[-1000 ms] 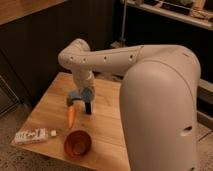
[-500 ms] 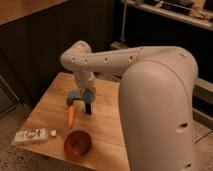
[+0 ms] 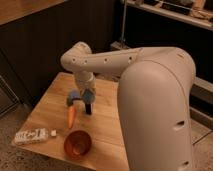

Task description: Place the ceramic cup over the eraser

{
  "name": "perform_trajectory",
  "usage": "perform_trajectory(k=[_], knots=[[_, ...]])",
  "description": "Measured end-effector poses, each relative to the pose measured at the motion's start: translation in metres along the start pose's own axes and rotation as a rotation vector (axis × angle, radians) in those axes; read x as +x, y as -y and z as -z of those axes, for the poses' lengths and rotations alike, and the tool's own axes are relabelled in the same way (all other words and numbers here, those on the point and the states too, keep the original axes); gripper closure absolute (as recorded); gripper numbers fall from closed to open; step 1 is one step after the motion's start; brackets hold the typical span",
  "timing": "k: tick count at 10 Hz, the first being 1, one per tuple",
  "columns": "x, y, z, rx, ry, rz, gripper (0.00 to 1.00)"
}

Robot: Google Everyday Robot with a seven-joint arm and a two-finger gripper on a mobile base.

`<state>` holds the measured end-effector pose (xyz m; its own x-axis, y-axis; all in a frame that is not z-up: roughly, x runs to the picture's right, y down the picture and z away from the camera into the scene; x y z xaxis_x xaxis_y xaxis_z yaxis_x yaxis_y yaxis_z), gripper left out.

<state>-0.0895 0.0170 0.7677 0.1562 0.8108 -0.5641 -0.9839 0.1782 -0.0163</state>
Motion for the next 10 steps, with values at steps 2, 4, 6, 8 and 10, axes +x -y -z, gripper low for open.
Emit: perform_trajectory(k=[2,4,6,8,10], knots=[[0.001,0.0,-0.003,0.004,-0.006,0.002,1.0],[0.001,-0.001,-0.007,0.011,-0.013,0.007,0.9],[0.001,-0.002,-0.009,0.013,-0.018,0.008,0.74],[0.001,-0.003,-0.012,0.014,-0.024,0.007,0.52],[0.001,-0.003,-0.014,0.011,-0.029,0.003,0.32]])
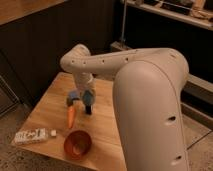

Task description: Place the ceramic cup over the eraser

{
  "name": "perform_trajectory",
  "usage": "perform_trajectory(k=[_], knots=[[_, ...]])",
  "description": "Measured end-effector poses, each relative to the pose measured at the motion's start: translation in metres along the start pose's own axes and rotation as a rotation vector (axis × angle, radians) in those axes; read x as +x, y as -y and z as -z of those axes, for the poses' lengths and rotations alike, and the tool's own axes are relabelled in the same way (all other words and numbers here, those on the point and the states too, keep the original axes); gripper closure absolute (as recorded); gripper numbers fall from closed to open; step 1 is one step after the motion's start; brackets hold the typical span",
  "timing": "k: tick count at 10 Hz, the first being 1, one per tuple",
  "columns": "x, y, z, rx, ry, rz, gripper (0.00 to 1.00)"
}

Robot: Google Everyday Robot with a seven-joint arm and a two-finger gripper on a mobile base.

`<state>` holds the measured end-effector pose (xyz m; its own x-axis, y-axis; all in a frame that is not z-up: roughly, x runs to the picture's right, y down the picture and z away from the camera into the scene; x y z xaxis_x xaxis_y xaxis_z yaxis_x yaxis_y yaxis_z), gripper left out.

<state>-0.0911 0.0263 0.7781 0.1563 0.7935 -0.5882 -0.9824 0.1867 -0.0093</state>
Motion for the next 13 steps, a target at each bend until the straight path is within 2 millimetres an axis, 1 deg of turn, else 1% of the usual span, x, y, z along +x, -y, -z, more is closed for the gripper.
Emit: perform_trajectory(k=[1,2,13], knots=[[-0.0001,-0.0003,-0.001,-0.002,-0.003,-0.002,0.22],[-0.0002,-0.0007,-0.0018,-0.003,-0.005,-0.003,0.2],[-0.0019,-0.0024,-0.0064,-0.02,-0.017,0.007,0.2]])
